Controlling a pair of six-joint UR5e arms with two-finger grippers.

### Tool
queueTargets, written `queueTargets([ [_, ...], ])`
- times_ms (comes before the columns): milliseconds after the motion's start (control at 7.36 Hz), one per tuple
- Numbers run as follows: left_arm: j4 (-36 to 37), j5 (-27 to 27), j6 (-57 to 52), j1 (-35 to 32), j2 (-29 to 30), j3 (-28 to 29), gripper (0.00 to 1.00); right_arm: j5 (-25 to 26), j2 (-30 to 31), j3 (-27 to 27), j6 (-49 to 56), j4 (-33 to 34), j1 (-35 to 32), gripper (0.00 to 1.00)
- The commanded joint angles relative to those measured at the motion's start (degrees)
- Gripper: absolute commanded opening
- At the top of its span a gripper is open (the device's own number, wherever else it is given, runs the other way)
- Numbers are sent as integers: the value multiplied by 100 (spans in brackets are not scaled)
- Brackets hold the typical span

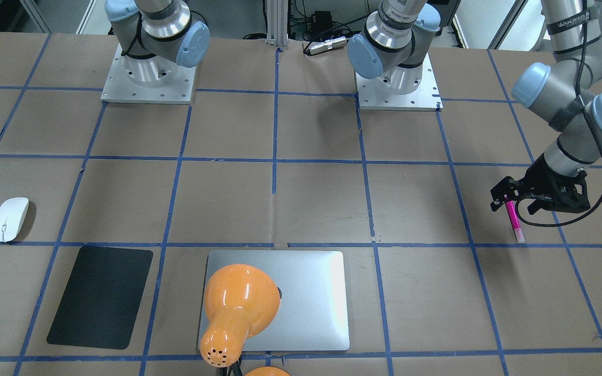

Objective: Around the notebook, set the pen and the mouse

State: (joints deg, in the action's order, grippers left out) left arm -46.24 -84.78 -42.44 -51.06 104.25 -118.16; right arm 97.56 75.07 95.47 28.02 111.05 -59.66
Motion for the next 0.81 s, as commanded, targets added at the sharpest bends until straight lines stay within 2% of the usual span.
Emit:
queueTargets([
  [0, 115, -623, -29, 123, 446, 64, 100, -342, -403, 242, 361, 703, 297, 100],
  [272, 377, -627, -1, 123, 666, 56, 75, -325, -747, 593, 327, 1356, 394, 100],
  [407, 422, -636, 7, 123, 693, 56, 48, -316, -818, 743, 318, 1611, 403, 100],
  [543, 458, -627, 7, 123, 676, 65, 9, -351, -836, 832, 327, 1639, 403, 100],
  [679, 484, -627, 7, 123, 676, 65, 0, -351, -853, 850, 361, 1631, 403, 100],
])
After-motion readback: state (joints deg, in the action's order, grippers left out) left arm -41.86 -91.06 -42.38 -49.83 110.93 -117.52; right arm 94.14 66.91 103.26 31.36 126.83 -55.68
